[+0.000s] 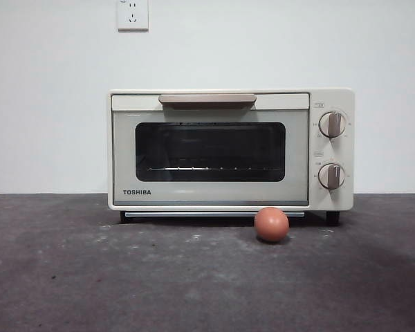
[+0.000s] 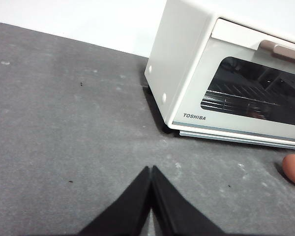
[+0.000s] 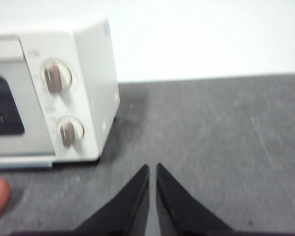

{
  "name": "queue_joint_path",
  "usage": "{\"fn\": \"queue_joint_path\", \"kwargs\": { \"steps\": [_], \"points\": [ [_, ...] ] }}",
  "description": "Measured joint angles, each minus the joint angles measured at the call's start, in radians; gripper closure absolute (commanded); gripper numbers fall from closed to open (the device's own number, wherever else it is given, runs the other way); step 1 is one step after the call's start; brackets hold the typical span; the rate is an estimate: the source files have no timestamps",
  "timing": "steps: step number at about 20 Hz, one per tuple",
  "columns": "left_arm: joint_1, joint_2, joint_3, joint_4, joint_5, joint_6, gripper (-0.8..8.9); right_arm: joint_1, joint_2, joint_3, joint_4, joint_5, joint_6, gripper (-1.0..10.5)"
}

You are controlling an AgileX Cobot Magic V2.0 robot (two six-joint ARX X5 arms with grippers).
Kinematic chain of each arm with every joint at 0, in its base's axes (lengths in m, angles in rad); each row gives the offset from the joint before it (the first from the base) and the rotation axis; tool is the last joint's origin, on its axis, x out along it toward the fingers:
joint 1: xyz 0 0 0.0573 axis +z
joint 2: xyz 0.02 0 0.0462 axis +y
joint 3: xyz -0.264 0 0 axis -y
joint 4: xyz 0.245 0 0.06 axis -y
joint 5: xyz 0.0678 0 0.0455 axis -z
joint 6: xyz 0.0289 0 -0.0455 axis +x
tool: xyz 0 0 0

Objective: Eggoven

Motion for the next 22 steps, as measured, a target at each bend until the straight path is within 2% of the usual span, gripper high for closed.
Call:
{"fn": "queue_joint_path", "kwargs": {
  "steps": [7,12,17,22],
  "points": [
    [0.000,0.000,0.000,0.000,0.000,-0.032,8.06,0.000,0.000,0.000,0.107,0.000,0.025,9.4],
    [0.000,0.000,0.000,0.000,0.000,-0.083,8.06,0.000,0.000,0.003,0.148,-0.055,0.086,9.4],
    [0.000,0.002,0.034,-0.017,0.000,-0.142,8.06,0.000,0.002,0.092,0.020,-0.057,0.165,9.4],
    [0.000,0.045,0.168,-0.057,0.000,-0.156,8.06,0.000,0.054,0.248,-0.120,-0.079,0.187,9.4]
  ]
}}
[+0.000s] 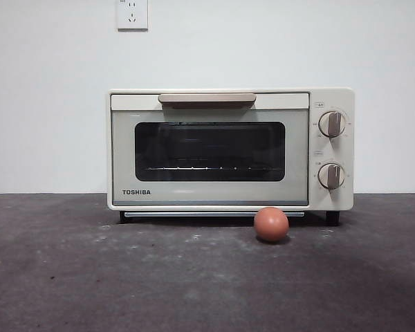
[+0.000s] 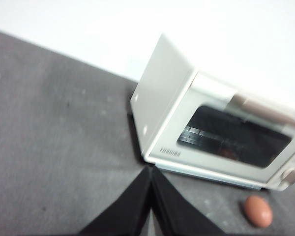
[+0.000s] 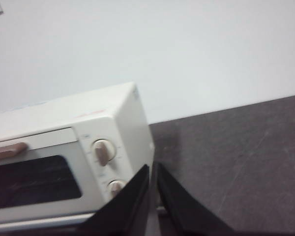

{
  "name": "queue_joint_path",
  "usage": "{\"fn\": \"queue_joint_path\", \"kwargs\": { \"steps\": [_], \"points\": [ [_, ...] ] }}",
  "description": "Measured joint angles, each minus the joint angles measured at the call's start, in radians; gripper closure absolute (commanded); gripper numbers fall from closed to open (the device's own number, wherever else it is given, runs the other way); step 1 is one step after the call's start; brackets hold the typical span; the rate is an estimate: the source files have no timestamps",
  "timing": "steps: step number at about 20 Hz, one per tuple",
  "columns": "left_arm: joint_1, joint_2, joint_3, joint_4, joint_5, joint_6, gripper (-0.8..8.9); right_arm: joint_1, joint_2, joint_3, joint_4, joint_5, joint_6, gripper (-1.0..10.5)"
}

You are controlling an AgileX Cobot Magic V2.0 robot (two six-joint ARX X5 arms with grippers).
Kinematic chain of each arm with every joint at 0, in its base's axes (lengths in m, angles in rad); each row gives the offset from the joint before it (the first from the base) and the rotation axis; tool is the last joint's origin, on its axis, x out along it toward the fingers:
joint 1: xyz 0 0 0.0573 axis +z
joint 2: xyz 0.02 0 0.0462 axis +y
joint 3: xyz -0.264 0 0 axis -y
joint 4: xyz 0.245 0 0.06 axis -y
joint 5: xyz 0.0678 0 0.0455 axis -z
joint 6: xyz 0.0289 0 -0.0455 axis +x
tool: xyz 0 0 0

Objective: Eggoven

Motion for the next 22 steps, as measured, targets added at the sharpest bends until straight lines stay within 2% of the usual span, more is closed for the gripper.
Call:
{"fn": "queue_joint_path", "kwargs": {
  "steps": [3,6,15,18,22],
  "points": [
    [0.000,0.065,0.081,-0.071,0.008,0.004,8.06,0.000,0.074,0.091,-0.094,-0.052,0.000,9.4],
    [0.000,0.145,0.162,-0.146,0.062,0.032,8.06,0.000,0.154,0.179,-0.188,-0.121,-0.011,9.4],
    [0.000,0.388,0.419,-0.364,0.264,0.196,8.06,0.002,0.440,0.436,-0.555,-0.412,-0.131,9.4],
    [0.000,0.446,0.464,-0.417,0.329,0.236,8.06,0.020,0.507,0.482,-0.649,-0.441,-0.167,9.4],
    [0.000,0.482,0.488,-0.446,0.341,0.258,8.06,0.050,0.546,0.498,-0.681,-0.441,-0.200,9.2]
  ]
}}
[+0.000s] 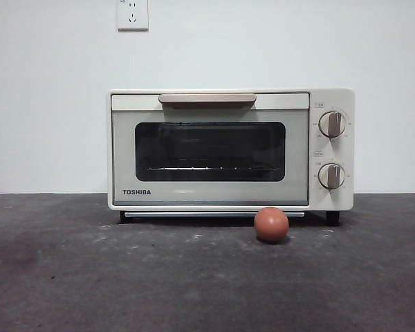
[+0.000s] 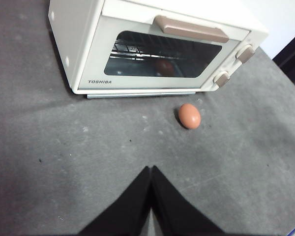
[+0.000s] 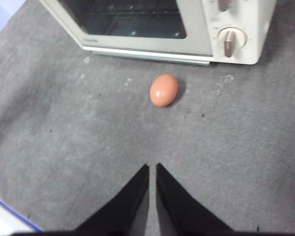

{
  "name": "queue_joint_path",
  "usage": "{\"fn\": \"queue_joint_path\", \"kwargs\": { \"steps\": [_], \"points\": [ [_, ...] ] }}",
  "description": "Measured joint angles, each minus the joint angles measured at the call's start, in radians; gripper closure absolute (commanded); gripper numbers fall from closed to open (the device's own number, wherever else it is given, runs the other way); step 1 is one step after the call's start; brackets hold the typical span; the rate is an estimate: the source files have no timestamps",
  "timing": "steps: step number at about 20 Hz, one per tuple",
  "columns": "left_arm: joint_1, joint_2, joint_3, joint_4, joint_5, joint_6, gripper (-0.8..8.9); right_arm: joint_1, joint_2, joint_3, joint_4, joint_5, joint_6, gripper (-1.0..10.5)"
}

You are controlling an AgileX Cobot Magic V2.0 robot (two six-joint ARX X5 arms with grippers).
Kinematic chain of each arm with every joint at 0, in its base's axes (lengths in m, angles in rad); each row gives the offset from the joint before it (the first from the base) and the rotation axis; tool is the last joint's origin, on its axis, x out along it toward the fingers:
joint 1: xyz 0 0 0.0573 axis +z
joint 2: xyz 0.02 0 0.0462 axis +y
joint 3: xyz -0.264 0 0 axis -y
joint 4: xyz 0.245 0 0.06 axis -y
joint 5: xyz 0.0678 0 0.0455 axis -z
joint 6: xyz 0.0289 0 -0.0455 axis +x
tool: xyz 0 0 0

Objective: Eggoven

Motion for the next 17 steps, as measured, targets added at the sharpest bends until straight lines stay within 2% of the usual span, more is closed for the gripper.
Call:
{"fn": "queue_joint_path", "kwargs": {
  "steps": [2,4,9,13,17],
  "points": [
    [0.000,0.002,0.000,-0.001,0.000,0.008,8.06,0.011,0.004,0.000,-0.001,0.000,-0.007,8.0],
    [0.000,0.002,0.000,-0.001,0.000,0.011,8.06,0.017,0.005,0.000,-0.001,0.000,-0.010,5.6],
    [0.000,0.002,0.000,-0.001,0.000,0.012,8.06,0.030,0.063,0.002,0.019,0.000,0.011,5.5],
    [0.000,0.002,0.000,0.001,0.000,0.012,8.06,0.124,0.179,0.002,0.164,0.004,0.076,5.5],
    [0.000,0.002,0.000,0.001,0.000,0.012,8.06,0.280,0.353,0.002,0.344,0.128,0.158,5.5]
  ]
}}
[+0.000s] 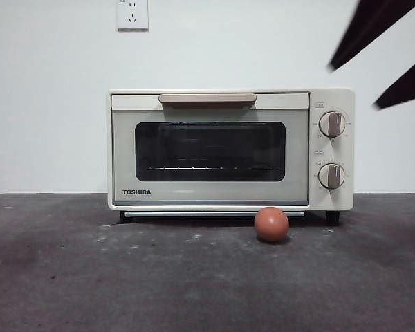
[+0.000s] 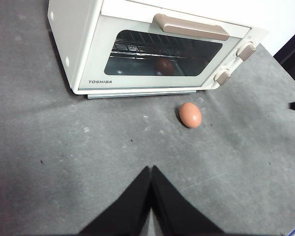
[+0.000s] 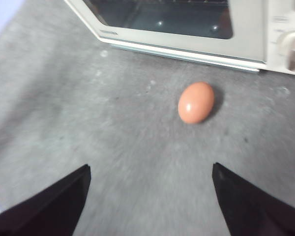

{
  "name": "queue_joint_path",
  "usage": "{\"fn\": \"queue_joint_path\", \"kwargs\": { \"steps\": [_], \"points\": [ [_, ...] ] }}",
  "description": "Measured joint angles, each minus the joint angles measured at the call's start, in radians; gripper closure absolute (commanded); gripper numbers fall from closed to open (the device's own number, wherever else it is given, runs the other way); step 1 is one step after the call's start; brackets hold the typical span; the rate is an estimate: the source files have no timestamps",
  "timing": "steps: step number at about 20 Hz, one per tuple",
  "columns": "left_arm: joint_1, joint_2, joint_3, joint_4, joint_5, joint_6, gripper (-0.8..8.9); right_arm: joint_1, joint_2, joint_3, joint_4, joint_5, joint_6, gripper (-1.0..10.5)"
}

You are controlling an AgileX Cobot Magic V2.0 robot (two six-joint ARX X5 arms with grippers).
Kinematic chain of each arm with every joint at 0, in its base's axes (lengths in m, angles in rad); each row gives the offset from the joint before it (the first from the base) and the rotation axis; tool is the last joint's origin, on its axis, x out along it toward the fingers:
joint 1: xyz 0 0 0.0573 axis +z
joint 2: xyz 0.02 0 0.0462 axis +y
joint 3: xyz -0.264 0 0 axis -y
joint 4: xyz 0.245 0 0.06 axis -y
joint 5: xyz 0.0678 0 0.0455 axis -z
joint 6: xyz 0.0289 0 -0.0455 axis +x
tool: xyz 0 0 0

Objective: Eggoven

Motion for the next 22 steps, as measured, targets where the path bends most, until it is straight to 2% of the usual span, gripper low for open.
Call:
{"fn": "queue_joint_path", "kwargs": {
  "steps": [3,8,14,22],
  "points": [
    [0.000,0.000,0.000,0.000,0.000,0.000,8.06,0.097,0.156,0.001,0.144,0.123,0.052,5.5],
    [0.000,0.000,0.000,0.000,0.000,0.000,8.06,0.164,0.397,0.070,0.263,0.255,0.093,5.5],
    [-0.003,0.000,0.000,0.000,0.000,0.000,8.06,0.179,0.620,0.185,0.267,0.327,0.098,5.5],
    [-0.016,0.000,0.000,0.000,0.000,0.000,8.06,0.179,0.736,0.208,0.345,0.365,0.099,5.5]
  ]
}}
